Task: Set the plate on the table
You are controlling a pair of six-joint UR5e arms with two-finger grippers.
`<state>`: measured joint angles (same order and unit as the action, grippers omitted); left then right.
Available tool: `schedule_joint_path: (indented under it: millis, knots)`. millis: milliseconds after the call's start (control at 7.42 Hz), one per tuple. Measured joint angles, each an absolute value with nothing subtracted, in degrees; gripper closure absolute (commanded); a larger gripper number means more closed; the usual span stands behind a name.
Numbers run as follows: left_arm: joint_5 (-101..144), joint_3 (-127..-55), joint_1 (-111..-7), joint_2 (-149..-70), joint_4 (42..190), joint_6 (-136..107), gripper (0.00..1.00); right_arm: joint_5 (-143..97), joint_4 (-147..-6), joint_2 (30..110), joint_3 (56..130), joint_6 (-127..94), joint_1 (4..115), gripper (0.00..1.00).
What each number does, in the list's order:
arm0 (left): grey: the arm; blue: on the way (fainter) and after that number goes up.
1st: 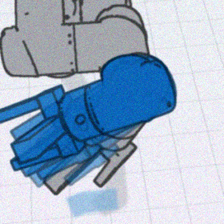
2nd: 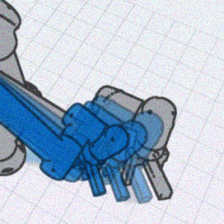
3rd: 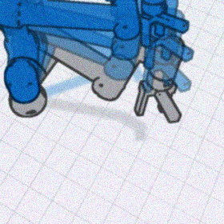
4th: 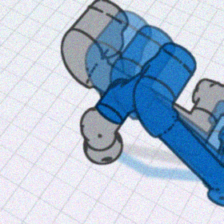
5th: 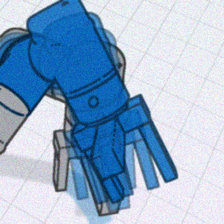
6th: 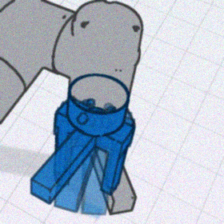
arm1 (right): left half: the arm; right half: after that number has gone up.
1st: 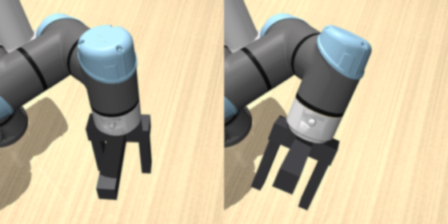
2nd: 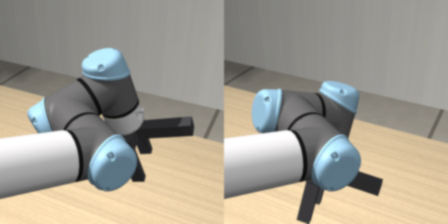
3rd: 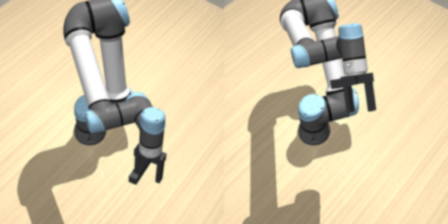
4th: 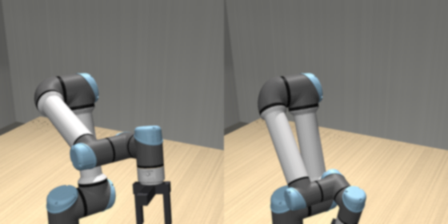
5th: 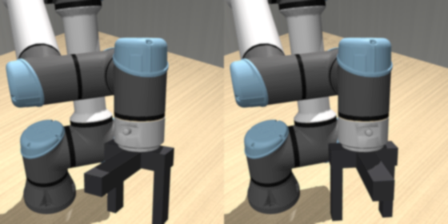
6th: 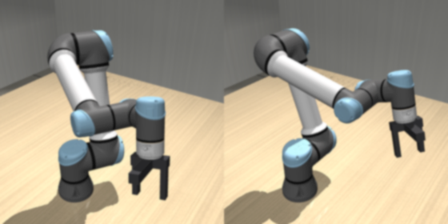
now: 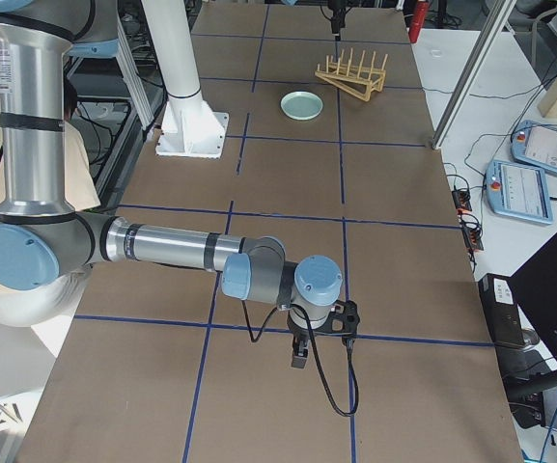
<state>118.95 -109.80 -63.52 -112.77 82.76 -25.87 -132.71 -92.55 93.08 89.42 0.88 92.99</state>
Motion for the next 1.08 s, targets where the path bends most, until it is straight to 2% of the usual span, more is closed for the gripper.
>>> schedule_joint_path:
  millis: [270, 539, 1079]
  knots:
    - [127.57, -104.31, -78.29, -104.01, 82.41, -8.83, 0.0, -132.71, -92.55, 93.07, 89.4, 0.88, 92.99, 0.0]
    - [130.16, -98.27, -87.35, -97.3, 81.64, 0.07, 0.0, -132.72, -92.55, 93.08, 89.41, 0.88, 92.99, 0.0]
    - [130.54, -95.22, -93.25, -90.75, 79.86, 8.94, 0.0, -132.72, -92.55, 93.08, 89.43, 0.88, 92.99, 0.0]
